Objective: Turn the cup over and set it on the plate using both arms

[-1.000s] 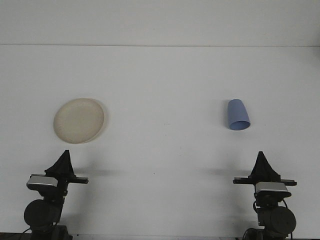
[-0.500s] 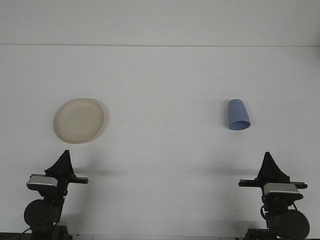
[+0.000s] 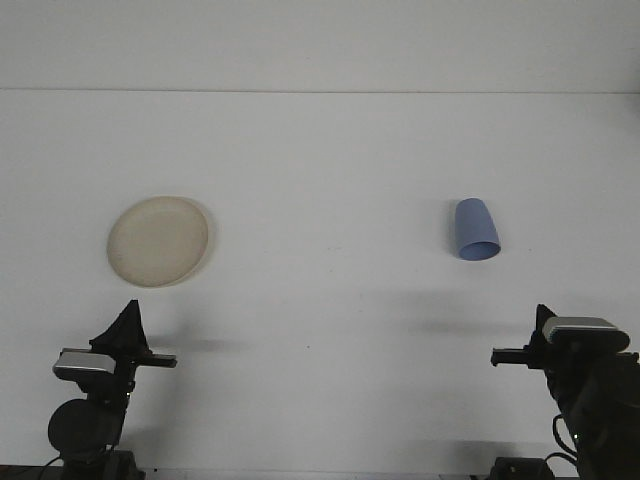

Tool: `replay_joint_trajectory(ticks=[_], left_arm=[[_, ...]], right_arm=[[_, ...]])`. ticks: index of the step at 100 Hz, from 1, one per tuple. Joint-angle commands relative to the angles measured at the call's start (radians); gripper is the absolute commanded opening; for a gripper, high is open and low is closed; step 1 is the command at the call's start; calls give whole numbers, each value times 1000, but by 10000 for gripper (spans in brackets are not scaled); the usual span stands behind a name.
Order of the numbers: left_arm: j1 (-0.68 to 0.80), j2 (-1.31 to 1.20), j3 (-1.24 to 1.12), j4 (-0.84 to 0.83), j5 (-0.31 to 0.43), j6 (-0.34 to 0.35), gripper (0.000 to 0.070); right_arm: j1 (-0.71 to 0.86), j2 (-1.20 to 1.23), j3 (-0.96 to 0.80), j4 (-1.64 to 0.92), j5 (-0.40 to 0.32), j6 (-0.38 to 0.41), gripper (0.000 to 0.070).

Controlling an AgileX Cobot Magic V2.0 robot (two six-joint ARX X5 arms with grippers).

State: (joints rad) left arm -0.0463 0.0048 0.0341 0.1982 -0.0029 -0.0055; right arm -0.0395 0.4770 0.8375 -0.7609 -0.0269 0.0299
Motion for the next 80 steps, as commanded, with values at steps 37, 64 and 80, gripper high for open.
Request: replay_joint_trajectory(ticks=[37,64,80], left_arm=[[0,-2,-20,12,0,10,12],[0,-2,-20,12,0,10,12],[0,-2,-20,12,0,10,12]], right_arm=[[2,140,63,-141,1,7,0],[2,140,63,-146,0,7,276],[2,140,63,-146,0,7,405]])
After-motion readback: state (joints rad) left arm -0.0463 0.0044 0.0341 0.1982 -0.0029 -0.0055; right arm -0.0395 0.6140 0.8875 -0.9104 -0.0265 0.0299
